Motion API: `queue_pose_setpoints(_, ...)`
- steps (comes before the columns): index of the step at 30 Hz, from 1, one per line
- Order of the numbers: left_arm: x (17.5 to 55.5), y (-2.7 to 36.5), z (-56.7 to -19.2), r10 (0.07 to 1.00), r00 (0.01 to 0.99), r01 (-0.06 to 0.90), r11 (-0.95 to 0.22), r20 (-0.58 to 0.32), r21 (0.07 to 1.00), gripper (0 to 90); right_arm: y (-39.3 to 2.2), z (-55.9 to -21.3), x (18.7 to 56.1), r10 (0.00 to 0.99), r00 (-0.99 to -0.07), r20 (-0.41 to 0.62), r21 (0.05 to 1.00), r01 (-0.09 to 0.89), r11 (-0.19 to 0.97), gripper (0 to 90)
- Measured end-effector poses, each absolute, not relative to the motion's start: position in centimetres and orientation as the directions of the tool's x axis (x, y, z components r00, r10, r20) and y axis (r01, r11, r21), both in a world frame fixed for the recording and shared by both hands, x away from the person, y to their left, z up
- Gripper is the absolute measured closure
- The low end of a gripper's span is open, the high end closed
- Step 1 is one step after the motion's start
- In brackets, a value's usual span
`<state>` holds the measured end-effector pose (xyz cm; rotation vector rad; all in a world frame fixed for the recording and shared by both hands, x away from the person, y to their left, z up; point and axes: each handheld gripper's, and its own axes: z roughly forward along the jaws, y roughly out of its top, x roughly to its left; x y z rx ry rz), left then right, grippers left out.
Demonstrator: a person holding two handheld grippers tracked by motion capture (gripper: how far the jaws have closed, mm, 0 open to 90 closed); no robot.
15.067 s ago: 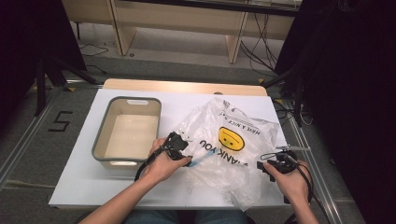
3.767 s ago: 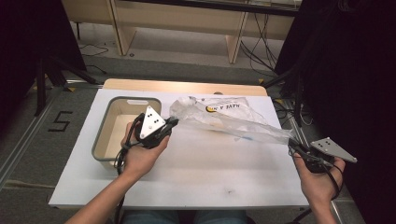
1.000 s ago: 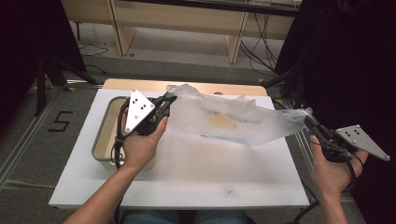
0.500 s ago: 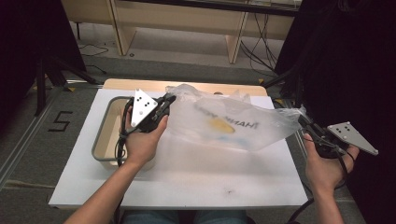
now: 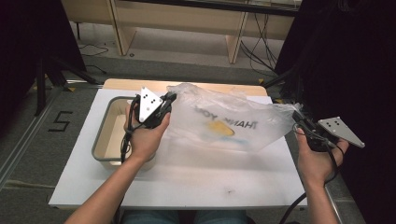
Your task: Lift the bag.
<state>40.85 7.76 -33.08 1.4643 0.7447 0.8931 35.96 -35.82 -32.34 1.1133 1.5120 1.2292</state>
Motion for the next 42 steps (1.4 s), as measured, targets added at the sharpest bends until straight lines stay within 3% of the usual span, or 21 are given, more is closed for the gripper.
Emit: queue_pose_setpoints(42,45.5,7.5,-35.1,0.888,0.451,0.076,-0.141,0.092,0.987,88.5,-33.0,-35.6,41.1,0.972,-0.224,-0.072,0.974,0.195,0.117,89.8)
